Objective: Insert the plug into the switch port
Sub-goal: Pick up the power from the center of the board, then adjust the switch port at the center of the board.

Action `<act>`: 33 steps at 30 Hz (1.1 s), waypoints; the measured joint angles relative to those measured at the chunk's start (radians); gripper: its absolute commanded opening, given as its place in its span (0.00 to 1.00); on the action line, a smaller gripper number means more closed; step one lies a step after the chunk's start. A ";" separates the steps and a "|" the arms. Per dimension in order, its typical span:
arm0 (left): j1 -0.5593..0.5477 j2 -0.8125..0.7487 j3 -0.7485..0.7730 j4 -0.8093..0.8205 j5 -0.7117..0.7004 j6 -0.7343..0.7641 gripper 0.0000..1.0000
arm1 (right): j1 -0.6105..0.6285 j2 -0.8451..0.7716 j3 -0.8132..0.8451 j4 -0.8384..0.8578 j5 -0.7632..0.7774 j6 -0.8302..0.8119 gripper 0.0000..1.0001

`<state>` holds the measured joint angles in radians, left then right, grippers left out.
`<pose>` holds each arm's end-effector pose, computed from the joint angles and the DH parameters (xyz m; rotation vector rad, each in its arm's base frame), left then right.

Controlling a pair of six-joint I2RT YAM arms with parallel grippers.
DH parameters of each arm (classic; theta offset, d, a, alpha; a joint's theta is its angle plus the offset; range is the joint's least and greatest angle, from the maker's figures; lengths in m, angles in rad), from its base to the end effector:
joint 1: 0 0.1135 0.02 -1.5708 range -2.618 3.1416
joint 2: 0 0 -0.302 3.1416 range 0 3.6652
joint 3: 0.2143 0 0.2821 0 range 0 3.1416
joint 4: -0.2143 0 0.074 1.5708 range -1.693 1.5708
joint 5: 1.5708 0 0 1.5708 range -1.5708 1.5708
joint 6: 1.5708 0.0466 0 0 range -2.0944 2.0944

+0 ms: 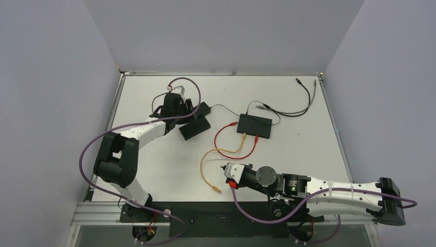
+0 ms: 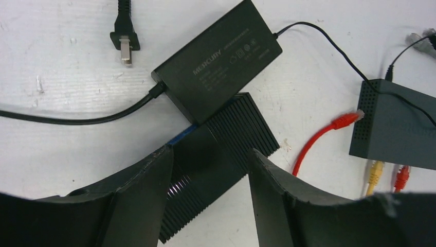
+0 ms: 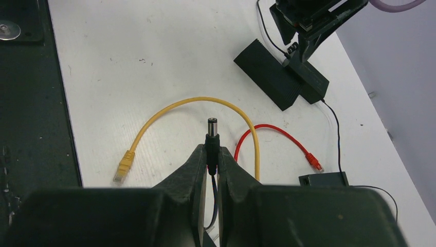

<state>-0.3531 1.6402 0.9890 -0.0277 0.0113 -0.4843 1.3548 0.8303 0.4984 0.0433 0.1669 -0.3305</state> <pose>0.3661 -0.1355 0.2197 -0.1440 2.2863 -0.4571 0.0529 0.2048 0.2692 -1.3312 1.3449 0.5530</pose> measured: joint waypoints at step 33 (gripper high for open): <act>0.019 0.085 -0.072 0.006 0.066 -0.027 0.52 | 0.017 -0.050 -0.049 0.002 -0.014 0.066 0.00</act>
<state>-0.3336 1.7248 0.9165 -0.0216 0.0772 -0.5114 1.3720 0.7803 0.4496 0.0456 0.1532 -0.2642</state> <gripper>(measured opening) 0.519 0.056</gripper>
